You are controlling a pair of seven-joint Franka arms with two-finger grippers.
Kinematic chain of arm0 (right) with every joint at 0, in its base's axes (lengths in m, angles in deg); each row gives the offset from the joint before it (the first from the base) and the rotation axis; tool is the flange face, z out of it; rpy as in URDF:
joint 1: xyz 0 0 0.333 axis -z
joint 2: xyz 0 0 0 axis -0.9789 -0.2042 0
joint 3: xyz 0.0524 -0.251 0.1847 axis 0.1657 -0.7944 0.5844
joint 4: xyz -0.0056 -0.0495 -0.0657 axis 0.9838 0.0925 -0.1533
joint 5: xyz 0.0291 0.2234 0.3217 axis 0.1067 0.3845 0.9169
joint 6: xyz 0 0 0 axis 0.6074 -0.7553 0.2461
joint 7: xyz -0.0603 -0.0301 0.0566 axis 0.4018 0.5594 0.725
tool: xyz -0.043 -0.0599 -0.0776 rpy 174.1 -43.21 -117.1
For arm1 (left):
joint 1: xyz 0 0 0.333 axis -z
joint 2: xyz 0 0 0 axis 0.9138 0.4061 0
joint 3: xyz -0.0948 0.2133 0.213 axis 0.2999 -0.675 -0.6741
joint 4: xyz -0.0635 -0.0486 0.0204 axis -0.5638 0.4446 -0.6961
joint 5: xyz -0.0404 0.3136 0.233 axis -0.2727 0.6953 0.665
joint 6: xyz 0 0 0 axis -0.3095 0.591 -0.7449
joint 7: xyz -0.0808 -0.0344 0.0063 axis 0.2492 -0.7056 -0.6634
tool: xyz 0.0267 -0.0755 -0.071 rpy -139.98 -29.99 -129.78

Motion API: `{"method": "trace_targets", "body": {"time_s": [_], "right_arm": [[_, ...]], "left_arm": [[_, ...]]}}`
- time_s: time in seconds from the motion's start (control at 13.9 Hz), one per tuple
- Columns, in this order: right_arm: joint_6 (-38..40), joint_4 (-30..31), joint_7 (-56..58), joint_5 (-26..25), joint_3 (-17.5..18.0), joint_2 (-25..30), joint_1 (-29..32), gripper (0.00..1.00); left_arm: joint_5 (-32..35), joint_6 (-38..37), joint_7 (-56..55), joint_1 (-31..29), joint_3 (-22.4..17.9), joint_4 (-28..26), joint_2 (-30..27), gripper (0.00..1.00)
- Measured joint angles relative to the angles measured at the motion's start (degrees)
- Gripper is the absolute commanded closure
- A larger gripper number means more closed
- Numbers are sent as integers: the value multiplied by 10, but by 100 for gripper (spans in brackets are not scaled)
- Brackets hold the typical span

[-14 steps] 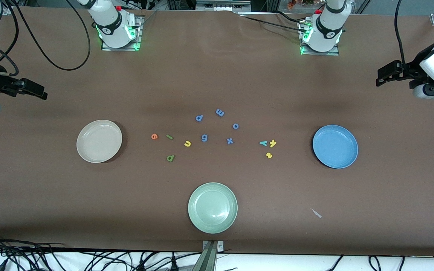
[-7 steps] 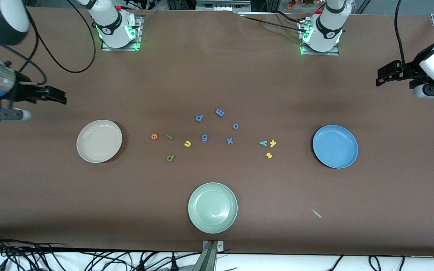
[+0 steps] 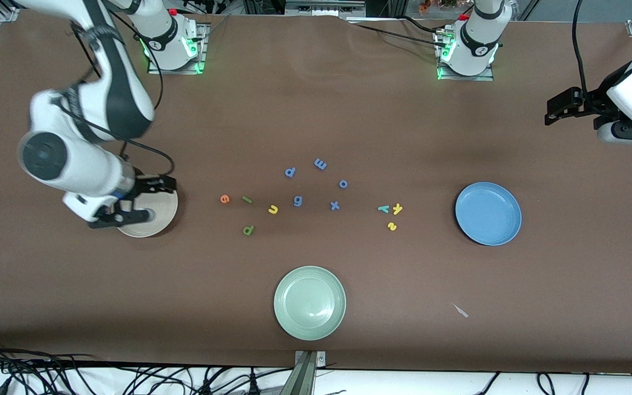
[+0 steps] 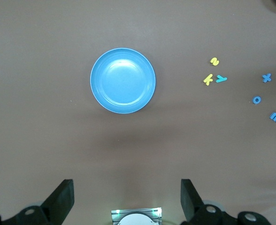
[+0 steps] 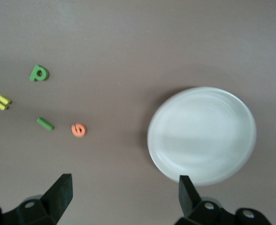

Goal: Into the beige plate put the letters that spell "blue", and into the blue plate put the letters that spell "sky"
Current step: 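Reach the right gripper down to the orange letter and grasp it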

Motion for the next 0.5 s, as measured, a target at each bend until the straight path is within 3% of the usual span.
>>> {"method": "trace_targets", "body": {"time_s": [0.22,0.5], "right_arm": [[-63,14,-35,0,0,-42,-28,0],[-199,102,-81,0,0,-47,-65,0]], "left_arm": [[0,0,0,0,0,0,0,0],[0,0,0,0,0,0,0,0]]}}
